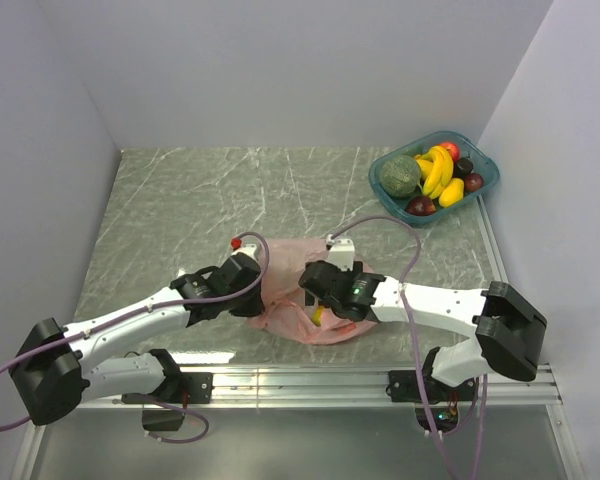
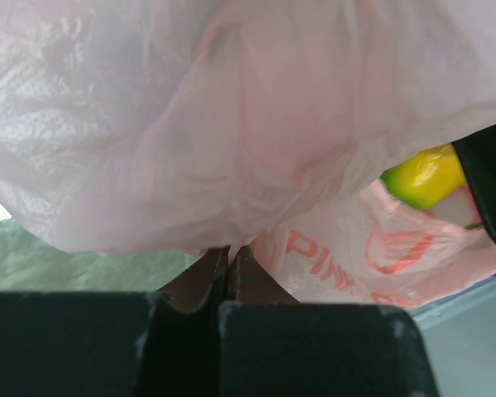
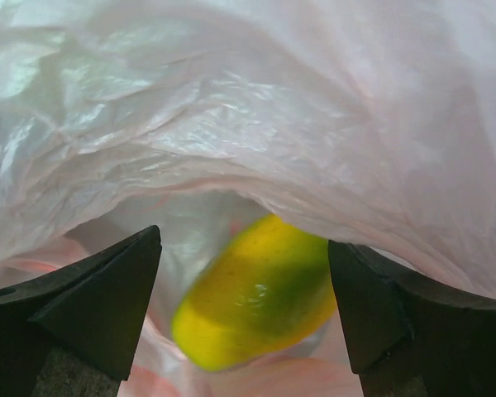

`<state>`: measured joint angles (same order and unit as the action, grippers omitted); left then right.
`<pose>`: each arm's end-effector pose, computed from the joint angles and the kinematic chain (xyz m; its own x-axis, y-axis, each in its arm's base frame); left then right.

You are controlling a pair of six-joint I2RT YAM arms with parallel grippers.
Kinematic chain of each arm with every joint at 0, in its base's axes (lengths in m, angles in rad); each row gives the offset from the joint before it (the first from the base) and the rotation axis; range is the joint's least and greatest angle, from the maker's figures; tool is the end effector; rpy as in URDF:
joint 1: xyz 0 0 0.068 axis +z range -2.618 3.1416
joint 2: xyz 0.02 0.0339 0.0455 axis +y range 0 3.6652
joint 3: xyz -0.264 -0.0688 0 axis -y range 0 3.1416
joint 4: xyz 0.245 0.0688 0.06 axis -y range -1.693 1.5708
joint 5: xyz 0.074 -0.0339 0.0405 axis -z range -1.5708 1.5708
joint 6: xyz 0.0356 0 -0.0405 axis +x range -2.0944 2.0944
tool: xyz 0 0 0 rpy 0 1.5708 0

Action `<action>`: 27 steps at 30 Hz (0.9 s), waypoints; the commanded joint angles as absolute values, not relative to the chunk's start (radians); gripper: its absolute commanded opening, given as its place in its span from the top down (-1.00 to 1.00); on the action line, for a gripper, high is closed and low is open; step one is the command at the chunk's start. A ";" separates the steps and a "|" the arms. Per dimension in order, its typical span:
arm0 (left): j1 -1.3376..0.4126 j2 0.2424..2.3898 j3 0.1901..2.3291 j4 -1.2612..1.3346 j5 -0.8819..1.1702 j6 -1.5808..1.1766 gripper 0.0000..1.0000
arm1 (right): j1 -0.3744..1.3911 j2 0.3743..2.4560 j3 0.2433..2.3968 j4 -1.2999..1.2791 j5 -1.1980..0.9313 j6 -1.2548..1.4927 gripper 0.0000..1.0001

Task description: Untie the knot of the plastic bag and take out the fruit

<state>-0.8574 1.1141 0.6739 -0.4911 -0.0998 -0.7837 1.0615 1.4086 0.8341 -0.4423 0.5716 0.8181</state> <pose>0.1441 -0.1611 0.2125 -0.8756 -0.0616 -0.4791 0.1347 0.9214 -0.3647 0.1486 0.2266 0.2029 -0.7181 -0.0269 -0.6954 -0.1045 0.9921 0.0695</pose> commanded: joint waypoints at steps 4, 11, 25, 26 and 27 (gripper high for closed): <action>-0.874 1.086 0.661 -0.396 -0.072 -0.811 0.99 | 1.062 1.417 0.876 -0.589 0.595 1.137 -0.78; -0.877 1.065 0.658 -0.371 -0.087 -0.819 0.99 | 1.083 1.434 0.969 -0.816 0.681 1.256 -0.83; -0.881 1.052 0.653 -0.353 -0.094 -0.818 0.99 | 1.077 1.410 0.901 -0.755 0.604 1.306 -0.81; -0.881 1.054 0.653 -0.353 -0.092 -0.818 0.99 | 1.075 1.414 0.894 -0.724 0.601 1.293 -0.80; -0.881 1.054 0.653 -0.353 -0.091 -0.816 0.99 | 1.072 1.416 0.884 -0.669 0.600 1.273 -0.80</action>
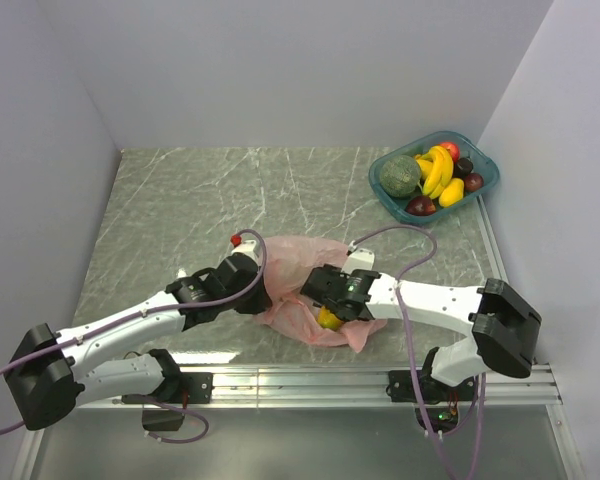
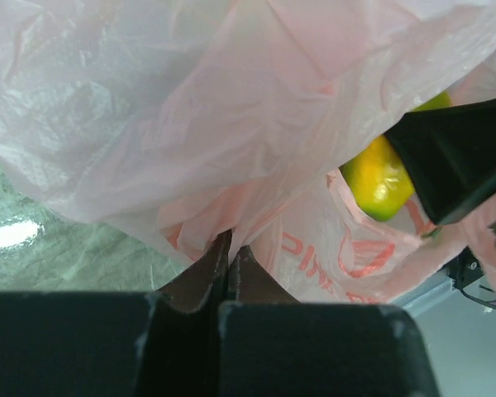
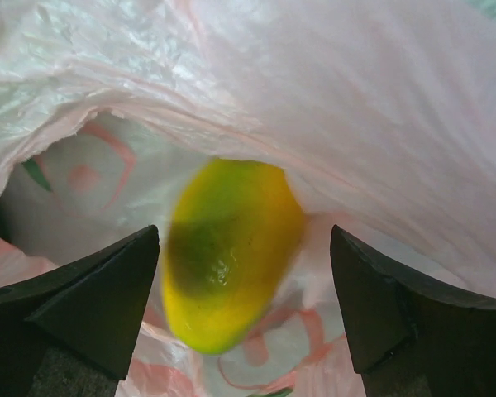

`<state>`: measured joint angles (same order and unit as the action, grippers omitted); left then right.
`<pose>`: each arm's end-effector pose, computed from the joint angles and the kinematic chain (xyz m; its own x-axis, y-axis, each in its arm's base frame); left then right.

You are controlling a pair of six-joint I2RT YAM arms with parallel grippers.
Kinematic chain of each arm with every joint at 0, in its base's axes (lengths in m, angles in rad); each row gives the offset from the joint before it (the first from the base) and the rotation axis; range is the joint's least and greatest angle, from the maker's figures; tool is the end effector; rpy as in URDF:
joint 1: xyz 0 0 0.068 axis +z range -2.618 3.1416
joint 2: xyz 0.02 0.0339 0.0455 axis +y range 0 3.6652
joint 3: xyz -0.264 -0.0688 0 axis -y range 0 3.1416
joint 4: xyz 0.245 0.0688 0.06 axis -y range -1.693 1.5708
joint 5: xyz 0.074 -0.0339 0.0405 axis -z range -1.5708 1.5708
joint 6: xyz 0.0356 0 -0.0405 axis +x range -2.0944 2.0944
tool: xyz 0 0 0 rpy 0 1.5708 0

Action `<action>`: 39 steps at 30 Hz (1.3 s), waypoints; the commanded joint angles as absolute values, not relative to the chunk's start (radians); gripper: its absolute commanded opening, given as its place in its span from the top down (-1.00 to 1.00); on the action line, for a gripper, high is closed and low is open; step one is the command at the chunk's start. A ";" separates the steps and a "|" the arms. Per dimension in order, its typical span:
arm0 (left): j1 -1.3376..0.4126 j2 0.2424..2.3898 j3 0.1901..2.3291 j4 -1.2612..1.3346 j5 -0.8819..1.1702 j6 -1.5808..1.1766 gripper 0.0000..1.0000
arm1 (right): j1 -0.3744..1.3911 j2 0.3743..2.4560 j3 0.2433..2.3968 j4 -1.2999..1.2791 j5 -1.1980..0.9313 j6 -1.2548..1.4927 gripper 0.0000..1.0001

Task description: Untie the knot of the plastic bag and take out the fruit

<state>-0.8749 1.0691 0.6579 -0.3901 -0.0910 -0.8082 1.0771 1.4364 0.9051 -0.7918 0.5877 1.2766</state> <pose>0.1421 -0.1650 0.2234 -0.8414 -0.1159 -0.5278 0.1670 0.8731 -0.4580 0.1366 0.2123 0.2023 -0.7729 0.2444 -0.5855 0.2459 0.9661 0.0788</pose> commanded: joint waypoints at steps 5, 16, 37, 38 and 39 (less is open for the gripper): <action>-0.885 1.043 0.647 -0.359 -0.100 -0.827 0.99 | 1.048 1.483 0.847 -0.551 0.568 1.232 -0.78; -0.887 1.048 0.624 -0.341 -0.140 -0.838 0.99 | 1.066 1.425 0.815 -0.372 0.525 1.013 0.69; -0.822 1.127 0.767 -0.422 -0.193 -0.721 0.99 | 0.896 0.992 0.816 -0.066 0.563 0.413 1.00; -0.824 1.121 0.762 -0.423 -0.193 -0.722 0.99 | 0.785 1.002 0.828 -0.080 0.574 0.435 1.00; -0.824 1.117 0.761 -0.425 -0.190 -0.723 0.99 | 0.731 1.018 0.830 -0.093 0.589 0.445 1.00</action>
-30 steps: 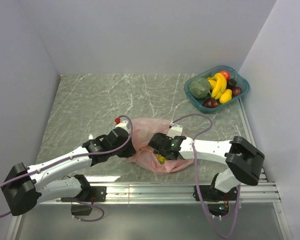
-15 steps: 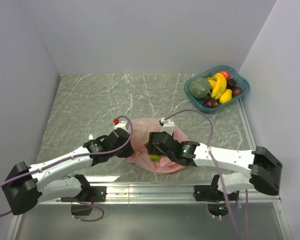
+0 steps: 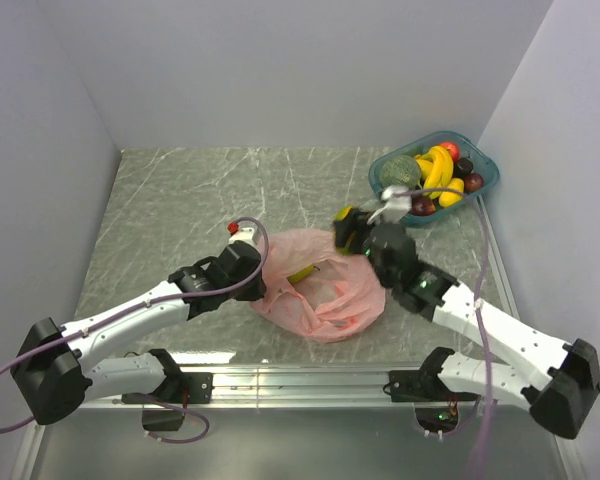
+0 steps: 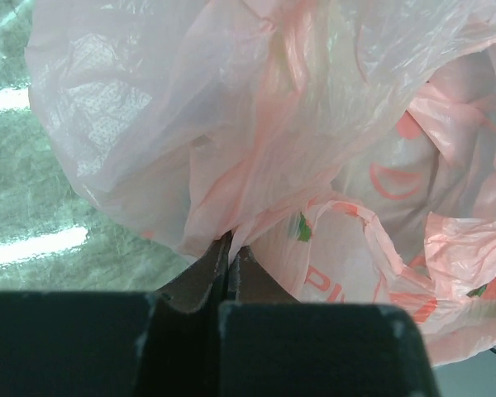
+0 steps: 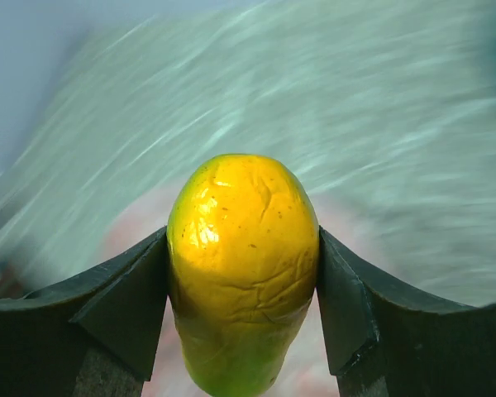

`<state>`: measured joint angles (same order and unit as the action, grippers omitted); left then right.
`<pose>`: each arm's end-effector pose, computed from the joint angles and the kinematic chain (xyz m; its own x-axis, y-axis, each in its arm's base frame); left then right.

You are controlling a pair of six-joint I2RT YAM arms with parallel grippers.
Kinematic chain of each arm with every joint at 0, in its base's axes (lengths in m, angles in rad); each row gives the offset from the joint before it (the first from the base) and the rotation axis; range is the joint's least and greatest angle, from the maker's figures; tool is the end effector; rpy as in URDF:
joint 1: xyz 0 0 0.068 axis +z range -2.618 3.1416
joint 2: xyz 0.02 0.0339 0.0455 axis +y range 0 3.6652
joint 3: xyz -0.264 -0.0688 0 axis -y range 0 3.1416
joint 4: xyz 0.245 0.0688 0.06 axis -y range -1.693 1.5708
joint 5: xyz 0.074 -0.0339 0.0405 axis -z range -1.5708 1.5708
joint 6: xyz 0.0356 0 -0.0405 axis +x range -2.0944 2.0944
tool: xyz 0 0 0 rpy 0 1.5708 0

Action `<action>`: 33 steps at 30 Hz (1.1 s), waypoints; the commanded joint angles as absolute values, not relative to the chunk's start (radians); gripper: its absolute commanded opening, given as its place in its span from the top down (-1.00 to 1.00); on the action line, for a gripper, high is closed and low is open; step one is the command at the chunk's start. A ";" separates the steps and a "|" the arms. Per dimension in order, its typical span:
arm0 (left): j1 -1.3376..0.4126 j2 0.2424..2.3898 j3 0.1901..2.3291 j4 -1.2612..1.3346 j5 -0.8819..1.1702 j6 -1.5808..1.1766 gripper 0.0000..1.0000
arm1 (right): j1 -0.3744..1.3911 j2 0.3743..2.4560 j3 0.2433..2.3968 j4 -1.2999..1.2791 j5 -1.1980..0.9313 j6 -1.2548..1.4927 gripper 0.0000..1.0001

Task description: Untie the knot of the plastic bag and take out the fruit

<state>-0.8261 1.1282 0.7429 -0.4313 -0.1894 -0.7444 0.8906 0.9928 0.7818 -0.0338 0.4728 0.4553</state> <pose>0.1616 -0.1654 0.2362 -0.7934 -0.1211 -0.5966 0.1322 0.9224 -0.3630 0.1575 0.1690 0.3164 -0.3191 0.2280 -0.9199 -0.3051 0.8943 0.3275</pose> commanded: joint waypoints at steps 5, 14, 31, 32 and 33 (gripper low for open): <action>-0.824 1.062 0.726 -0.419 -0.196 -0.724 0.99 | 0.404 1.115 0.885 -0.092 0.566 0.459 1.00; -0.824 1.003 0.698 -0.396 -0.204 -0.730 0.99 | 0.005 1.488 1.129 0.035 0.397 0.466 0.88; -0.821 1.012 0.703 -0.403 -0.213 -0.730 0.99 | -0.052 1.703 1.359 -0.002 0.244 0.353 -0.91; -0.821 1.011 0.701 -0.403 -0.213 -0.730 0.99 | -0.051 1.695 1.356 -0.002 0.232 0.347 -0.92; -0.822 1.006 0.700 -0.405 -0.212 -0.733 0.99 | -0.046 1.683 1.359 -0.015 0.224 0.344 -0.93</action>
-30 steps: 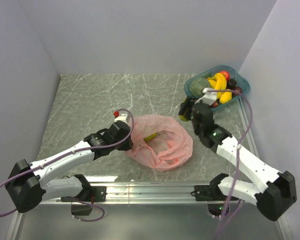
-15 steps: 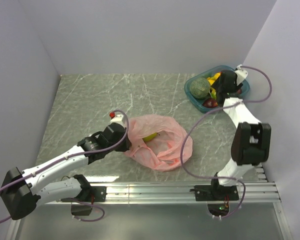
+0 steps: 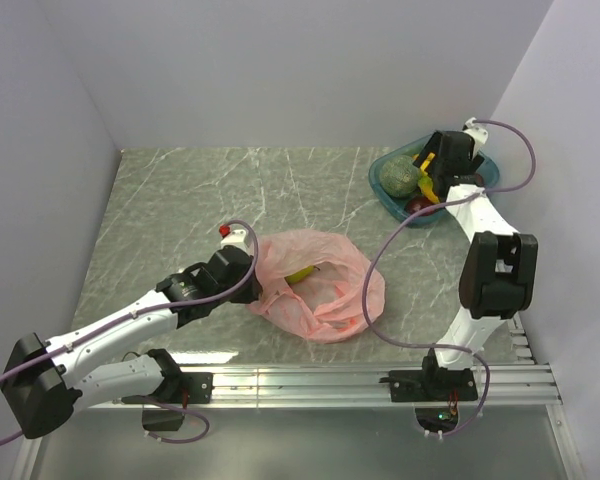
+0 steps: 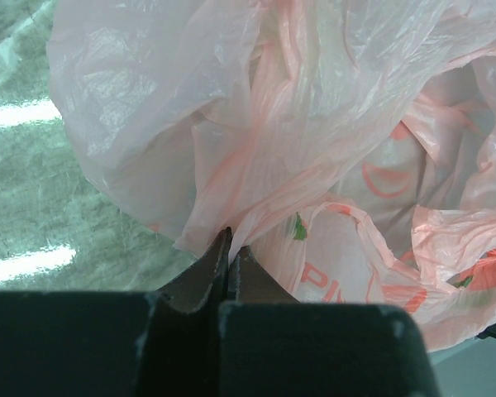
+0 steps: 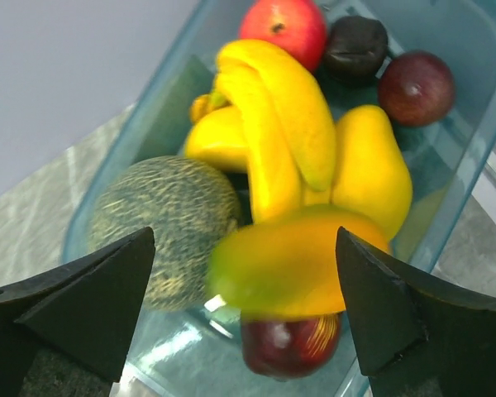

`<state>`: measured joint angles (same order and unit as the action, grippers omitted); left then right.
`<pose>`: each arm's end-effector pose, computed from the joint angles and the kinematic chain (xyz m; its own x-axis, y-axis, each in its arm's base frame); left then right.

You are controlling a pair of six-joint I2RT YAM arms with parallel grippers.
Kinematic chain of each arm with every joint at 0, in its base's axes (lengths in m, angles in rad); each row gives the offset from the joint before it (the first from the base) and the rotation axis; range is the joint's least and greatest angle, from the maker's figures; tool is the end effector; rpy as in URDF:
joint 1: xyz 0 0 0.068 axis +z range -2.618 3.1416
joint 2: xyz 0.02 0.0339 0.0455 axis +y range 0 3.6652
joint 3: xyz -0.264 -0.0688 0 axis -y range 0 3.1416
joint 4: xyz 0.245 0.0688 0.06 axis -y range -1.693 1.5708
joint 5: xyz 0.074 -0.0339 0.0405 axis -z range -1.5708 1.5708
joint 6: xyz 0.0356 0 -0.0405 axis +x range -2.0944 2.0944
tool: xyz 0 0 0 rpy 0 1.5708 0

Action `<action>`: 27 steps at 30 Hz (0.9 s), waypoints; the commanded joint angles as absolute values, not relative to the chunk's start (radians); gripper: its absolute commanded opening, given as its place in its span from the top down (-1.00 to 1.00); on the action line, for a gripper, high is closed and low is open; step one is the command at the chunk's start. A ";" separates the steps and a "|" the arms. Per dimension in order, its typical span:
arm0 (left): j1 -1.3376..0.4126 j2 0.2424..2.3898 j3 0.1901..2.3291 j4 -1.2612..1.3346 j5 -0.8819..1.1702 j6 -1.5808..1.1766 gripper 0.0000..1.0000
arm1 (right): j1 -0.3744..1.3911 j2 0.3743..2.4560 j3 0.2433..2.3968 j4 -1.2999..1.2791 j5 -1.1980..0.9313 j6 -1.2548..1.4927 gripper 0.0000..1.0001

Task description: Untie the knot of the plastic bag and take out the fruit

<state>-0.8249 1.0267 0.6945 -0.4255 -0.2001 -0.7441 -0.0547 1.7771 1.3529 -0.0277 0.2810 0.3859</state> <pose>0.1502 -0.1521 0.2414 -0.7643 -0.1509 -0.6269 0.1416 0.9092 -0.3915 0.4182 -0.0328 0.2785 -0.2904 0.3781 -0.8790 0.4436 0.8672 0.2264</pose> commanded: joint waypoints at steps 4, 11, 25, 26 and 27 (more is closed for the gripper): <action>-0.822 0.986 0.687 -0.403 -0.219 -0.744 0.99 | 0.035 1.586 1.318 -0.086 0.226 0.302 -0.96; -0.821 0.970 0.698 -0.448 -0.244 -0.753 0.99 | 0.349 1.284 1.094 -0.113 0.108 0.210 -0.72; -0.821 0.960 0.768 -0.554 -0.287 -0.750 0.99 | 0.895 1.201 0.850 -0.132 -0.155 0.090 -0.55; -0.821 0.966 0.775 -0.558 -0.285 -0.747 0.99 | 0.911 1.195 0.845 -0.124 -0.120 0.089 -0.55; -0.821 0.976 0.790 -0.558 -0.285 -0.744 0.99 | 0.925 1.187 0.841 -0.112 -0.117 0.087 -0.55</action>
<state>-0.8242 0.9672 0.7235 -0.5518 -0.2611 -0.7460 0.8787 1.2144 0.8417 -0.1478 -0.1337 0.1162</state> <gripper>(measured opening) 0.014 0.776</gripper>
